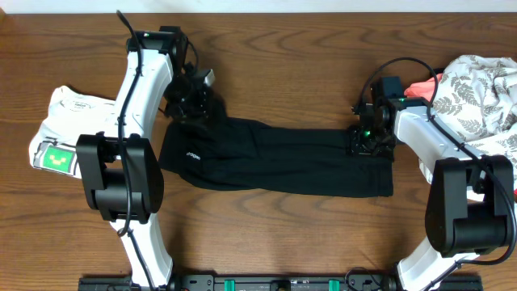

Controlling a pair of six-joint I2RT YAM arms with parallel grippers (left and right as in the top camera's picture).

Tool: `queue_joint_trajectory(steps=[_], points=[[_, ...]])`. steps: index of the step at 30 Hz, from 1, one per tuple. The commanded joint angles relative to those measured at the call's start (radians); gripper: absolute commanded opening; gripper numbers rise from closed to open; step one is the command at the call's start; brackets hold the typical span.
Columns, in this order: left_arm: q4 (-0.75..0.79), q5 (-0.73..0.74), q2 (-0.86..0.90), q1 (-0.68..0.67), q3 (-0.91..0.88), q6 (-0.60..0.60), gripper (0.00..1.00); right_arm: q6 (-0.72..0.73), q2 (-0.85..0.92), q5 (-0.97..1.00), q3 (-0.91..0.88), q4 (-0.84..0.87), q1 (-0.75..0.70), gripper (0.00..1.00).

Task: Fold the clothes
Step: 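Grasp the folded shirt's left end with the left gripper, right holding right end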

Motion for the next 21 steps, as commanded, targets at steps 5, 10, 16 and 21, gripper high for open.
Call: queue_joint_trajectory(steps=[5, 10, 16, 21], points=[[0.233, 0.003, 0.012, 0.002, -0.002, -0.031, 0.48, 0.006, 0.000, 0.000, -0.003, 0.000, 0.005, 0.20], [0.365, -0.076, 0.019, -0.010, -0.002, -0.035, 0.56, 0.006, 0.000, 0.000, -0.003, 0.000, 0.005, 0.20], [0.370, -0.137, 0.043, -0.038, -0.002, 0.001, 0.56, 0.006, 0.000, -0.001, -0.003, 0.000, 0.005, 0.20], [0.350, -0.137, 0.099, -0.059, -0.002, 0.025, 0.56, 0.006, 0.000, -0.001, -0.003, -0.006, 0.005, 0.20]])
